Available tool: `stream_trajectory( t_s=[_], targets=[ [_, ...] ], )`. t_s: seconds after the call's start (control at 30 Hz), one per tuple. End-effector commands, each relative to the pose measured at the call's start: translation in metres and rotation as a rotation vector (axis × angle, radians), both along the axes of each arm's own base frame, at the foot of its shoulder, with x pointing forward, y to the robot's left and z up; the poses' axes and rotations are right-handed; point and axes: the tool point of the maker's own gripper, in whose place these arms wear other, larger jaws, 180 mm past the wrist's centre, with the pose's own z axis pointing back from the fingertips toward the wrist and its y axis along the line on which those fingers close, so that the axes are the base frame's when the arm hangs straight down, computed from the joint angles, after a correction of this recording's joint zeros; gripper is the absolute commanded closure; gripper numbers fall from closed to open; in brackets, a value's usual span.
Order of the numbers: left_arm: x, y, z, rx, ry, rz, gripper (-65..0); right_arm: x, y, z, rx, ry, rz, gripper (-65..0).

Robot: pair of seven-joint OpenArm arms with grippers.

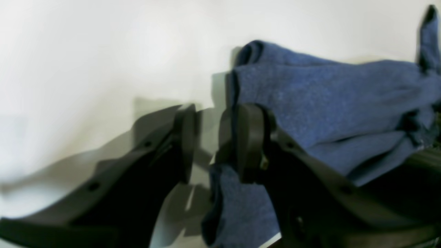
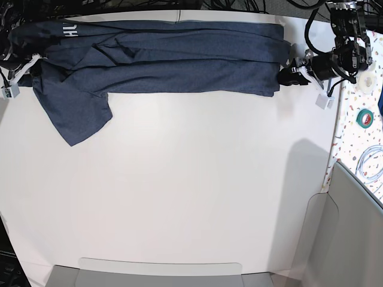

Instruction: Layout the t-shirt on the table in an organized manner, then fold the t-shirt properly

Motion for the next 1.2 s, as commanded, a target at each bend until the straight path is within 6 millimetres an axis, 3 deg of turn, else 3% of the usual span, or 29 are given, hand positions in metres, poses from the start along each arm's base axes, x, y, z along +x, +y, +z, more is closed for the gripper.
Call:
stream_trajectory(
  t_s=[0.0,0.23,0.33,0.5,0.67,0.87,0.97,1.0,1.07,1.17],
  targets=[
    [0.001,0.008,0.001,0.027,0.005,0.0,-19.8,0.003,-0.008,0.009,-0.04,-0.013,0.017,0.0],
    [-0.001,0.009,-0.003,0.026,-0.009,0.028,-19.8,-0.001,-0.024,0.014,-0.113,0.01,0.011,-0.3],
    [-0.001,0.009,-0.004,0.026,-0.007,0.028,-19.8,0.0,-0.029,0.019,-0.122,-0.002,0.001,-11.4],
    [-0.001,0.009,-0.004,0.026,-0.007,0.028,-19.8,0.004,-0.042,0.047,-0.186,-0.065,-0.024,-25.0],
    [-0.001,0.009,-0.004,0.026,-0.007,0.028,-19.8,-0.003,-0.057,0.076,-0.269,-0.072,-0.06,-26.2],
    [-0.003,0.009,-0.004,0.026,-0.004,0.028,-19.8,-0.003,-0.082,0.126,-0.386,-0.171,-0.118,-26.2],
    [-0.003,0.009,-0.004,0.026,-0.004,0.028,-19.8,0.014,-0.09,0.146,-0.377,-0.278,-0.183,-26.2],
    [-0.003,0.009,-0.004,0.026,-0.004,0.028,-19.8,0.02,-0.089,0.145,-0.347,-0.304,-0.204,-26.2],
    [-0.002,0.009,-0.004,0.026,-0.006,0.028,-19.8,0.038,-0.085,0.135,-0.253,-0.351,-0.248,-26.3],
    [-0.001,0.009,-0.003,0.024,-0.009,0.029,-19.8,0.084,-0.062,0.108,-0.091,-0.348,-0.207,-26.5]
  ],
)
